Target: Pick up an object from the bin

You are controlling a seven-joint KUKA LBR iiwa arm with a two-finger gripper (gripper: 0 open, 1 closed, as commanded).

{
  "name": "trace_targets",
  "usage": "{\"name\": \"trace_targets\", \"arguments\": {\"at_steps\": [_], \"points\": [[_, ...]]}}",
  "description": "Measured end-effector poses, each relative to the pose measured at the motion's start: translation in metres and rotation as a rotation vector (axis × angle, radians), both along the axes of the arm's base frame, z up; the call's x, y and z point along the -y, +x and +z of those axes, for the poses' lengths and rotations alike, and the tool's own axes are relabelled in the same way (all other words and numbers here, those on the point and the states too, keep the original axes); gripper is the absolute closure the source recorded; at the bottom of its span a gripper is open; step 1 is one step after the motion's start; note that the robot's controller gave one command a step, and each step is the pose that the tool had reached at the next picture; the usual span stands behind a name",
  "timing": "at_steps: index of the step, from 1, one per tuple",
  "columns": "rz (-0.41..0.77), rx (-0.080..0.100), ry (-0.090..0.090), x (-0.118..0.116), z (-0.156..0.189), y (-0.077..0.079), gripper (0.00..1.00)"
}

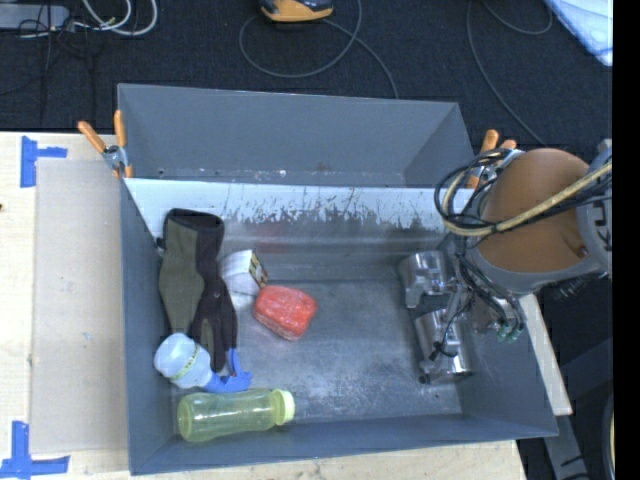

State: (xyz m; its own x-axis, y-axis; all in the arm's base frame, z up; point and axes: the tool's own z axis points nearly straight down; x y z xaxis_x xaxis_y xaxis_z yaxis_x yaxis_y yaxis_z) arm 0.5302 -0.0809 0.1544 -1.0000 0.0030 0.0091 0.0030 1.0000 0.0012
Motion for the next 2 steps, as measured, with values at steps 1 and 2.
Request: {"name": "trace_targets", "arguments": {"at_steps": [1,2], "points": [[0.002,0.007,-0.001,0.000,0.004,0.002,0.00],[0.052,0.015,-0.002,-0.009,-0.032,0.040,0.00]]}}
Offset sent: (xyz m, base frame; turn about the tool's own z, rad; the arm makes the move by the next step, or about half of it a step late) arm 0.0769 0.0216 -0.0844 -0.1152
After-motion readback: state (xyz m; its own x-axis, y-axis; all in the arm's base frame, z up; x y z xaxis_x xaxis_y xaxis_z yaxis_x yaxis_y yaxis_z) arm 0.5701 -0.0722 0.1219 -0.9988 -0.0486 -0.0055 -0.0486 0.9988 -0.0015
